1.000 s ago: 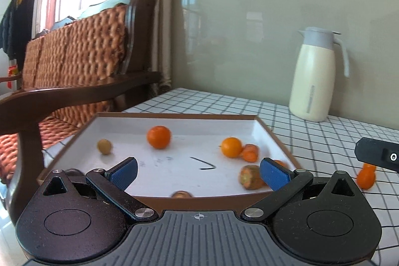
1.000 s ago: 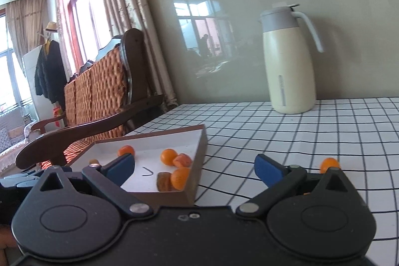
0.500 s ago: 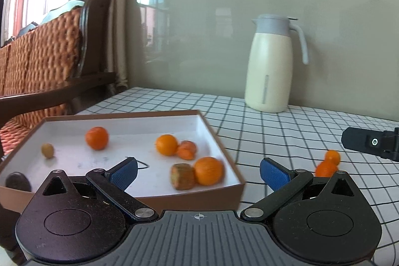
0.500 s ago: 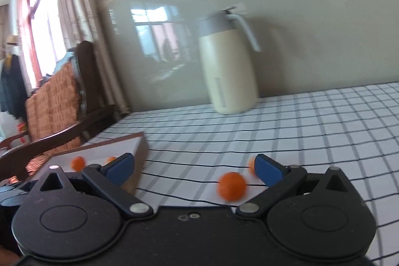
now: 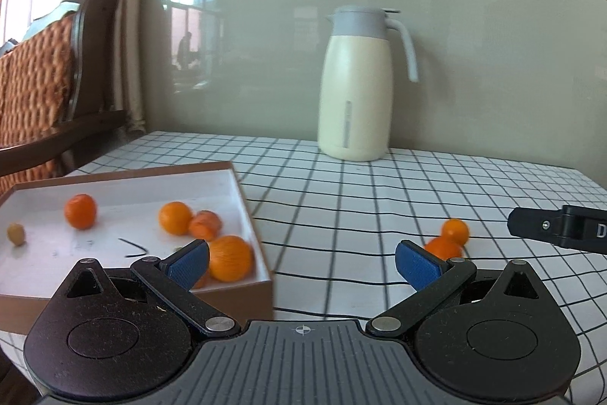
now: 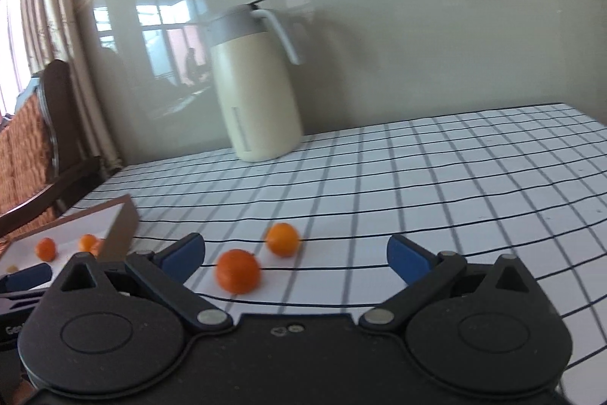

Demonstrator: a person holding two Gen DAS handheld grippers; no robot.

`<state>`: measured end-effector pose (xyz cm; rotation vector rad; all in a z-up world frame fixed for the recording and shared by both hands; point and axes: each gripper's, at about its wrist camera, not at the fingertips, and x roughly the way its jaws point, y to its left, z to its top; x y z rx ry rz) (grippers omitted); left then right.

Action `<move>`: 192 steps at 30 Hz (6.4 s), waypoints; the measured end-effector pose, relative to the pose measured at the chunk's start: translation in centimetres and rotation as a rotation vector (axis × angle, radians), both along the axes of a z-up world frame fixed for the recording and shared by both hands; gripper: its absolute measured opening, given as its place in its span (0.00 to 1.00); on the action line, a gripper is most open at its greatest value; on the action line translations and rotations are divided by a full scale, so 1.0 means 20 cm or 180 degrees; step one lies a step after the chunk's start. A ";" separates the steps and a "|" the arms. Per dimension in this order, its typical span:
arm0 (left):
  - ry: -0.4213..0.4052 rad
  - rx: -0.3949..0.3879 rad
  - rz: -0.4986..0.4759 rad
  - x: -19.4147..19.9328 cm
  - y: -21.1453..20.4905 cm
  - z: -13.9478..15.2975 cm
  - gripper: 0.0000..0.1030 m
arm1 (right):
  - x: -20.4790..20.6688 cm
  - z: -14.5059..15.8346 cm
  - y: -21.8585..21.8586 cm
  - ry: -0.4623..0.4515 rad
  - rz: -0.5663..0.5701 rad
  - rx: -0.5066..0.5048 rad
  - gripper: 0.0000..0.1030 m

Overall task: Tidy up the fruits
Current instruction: 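Move both open tools away from the box toward the remaining oranges, then grasp a large orange with the left tool while the right tool grasps a small orange, then carry both held oranges over the white box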

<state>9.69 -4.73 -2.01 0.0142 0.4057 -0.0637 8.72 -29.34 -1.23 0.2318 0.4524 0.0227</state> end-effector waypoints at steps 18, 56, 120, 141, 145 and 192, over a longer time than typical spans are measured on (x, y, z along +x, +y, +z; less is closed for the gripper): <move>0.0139 0.0037 -0.0436 0.10 -0.31 -0.07 1.00 | -0.01 -0.02 -0.21 0.0073 -0.0404 -0.0006 0.94; 0.0559 0.0057 -0.0397 0.36 -0.36 -0.13 0.37 | 0.22 -0.10 -0.08 0.0323 -0.0057 -0.0001 0.82; 0.0521 0.0091 -0.0434 0.25 -0.25 -0.14 0.37 | 0.24 -0.08 0.06 0.0469 0.0466 -0.0183 0.21; 0.0407 0.0170 -0.0656 0.00 -0.20 -0.05 0.37 | 0.04 0.00 0.10 0.0372 0.0635 -0.0191 0.22; 0.0397 0.0179 -0.0656 -0.04 -0.16 -0.03 0.37 | 0.03 0.01 0.14 0.0352 0.0715 -0.0187 0.22; 0.0105 -0.0174 0.0483 -0.25 0.63 0.08 0.37 | 0.05 0.13 0.84 -0.0134 0.1690 -0.0003 0.22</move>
